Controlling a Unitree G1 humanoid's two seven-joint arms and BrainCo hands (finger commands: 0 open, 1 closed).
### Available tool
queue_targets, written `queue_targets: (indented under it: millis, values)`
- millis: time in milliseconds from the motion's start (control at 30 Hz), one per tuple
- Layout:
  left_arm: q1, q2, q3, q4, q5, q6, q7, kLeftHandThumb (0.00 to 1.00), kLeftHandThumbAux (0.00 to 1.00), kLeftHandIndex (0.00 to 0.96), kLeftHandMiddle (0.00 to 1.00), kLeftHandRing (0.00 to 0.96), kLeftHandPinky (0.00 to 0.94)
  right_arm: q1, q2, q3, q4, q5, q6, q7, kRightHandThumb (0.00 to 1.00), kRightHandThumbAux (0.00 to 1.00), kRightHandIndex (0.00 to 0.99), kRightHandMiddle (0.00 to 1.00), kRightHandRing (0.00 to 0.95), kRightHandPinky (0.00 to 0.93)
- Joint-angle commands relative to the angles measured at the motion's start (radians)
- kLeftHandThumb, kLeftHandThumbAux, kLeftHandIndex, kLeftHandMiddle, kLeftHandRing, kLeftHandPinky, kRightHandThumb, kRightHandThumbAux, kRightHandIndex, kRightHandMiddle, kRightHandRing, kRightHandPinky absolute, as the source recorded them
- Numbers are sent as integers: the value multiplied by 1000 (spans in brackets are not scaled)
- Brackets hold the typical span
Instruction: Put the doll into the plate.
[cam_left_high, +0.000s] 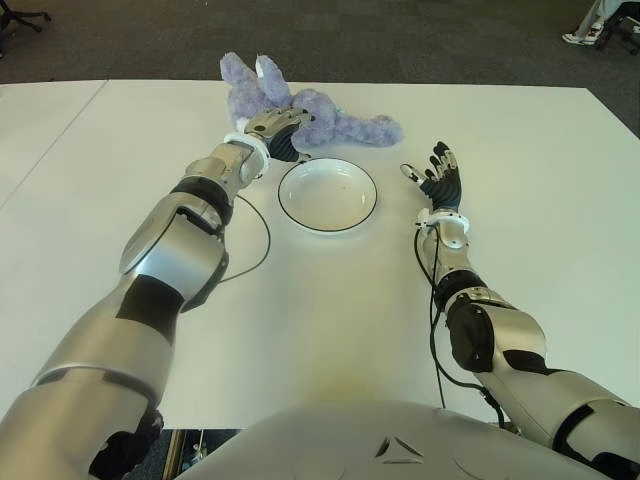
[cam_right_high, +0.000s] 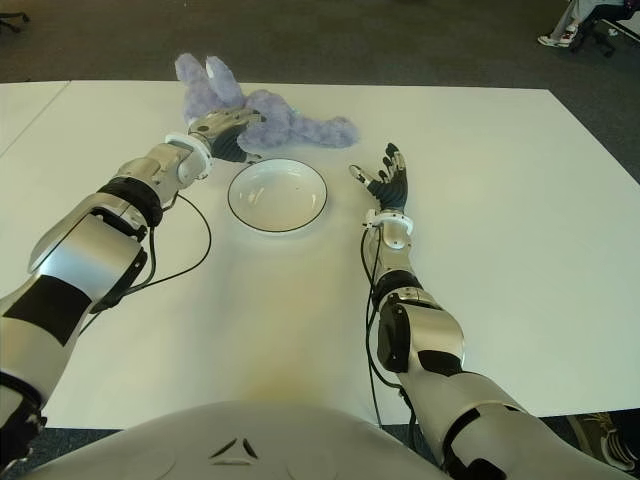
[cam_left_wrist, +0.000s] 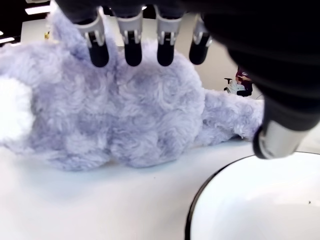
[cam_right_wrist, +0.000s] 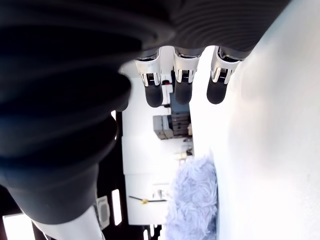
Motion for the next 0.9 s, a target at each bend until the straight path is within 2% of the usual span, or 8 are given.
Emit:
queue_targets:
  millis: [33, 300, 467, 500, 633, 800, 900]
  values:
    - [54, -17, 0, 18, -3, 12, -47, 217, 530, 0, 0, 0, 0, 220, 101, -5, 147, 6, 153, -12, 131, 865, 93, 69, 38, 32]
    - [95, -7, 1, 21, -5, 13, -51, 228, 557, 0, 0, 0, 27, 224, 100, 0, 147, 2, 153, -16, 141, 866, 91, 68, 38, 47]
    - [140, 11, -18, 12, 7, -41, -49, 216, 543, 0, 0, 0, 8, 223, 98, 0, 147, 2, 157, -15, 161, 870, 94, 71, 44, 47]
    - [145, 15, -24, 10, 11, -51, -46, 188, 535, 0, 0, 0, 2, 222, 98, 0, 147, 1, 159, -15, 162, 869, 94, 70, 42, 45]
    - [141, 28, -41, 1, 22, -87, -41, 168, 527, 0, 0, 0, 0, 220, 97, -1, 148, 2, 163, -14, 160, 866, 92, 67, 37, 32]
    - [127, 33, -64, 5, 48, -72, -27, 167, 519, 0, 0, 0, 0, 217, 98, -2, 148, 3, 163, -15, 152, 864, 93, 66, 34, 34]
    - [89, 44, -92, 7, 83, -40, 15, 201, 516, 0, 0, 0, 0, 216, 97, 3, 148, -4, 163, -24, 147, 859, 97, 67, 35, 34]
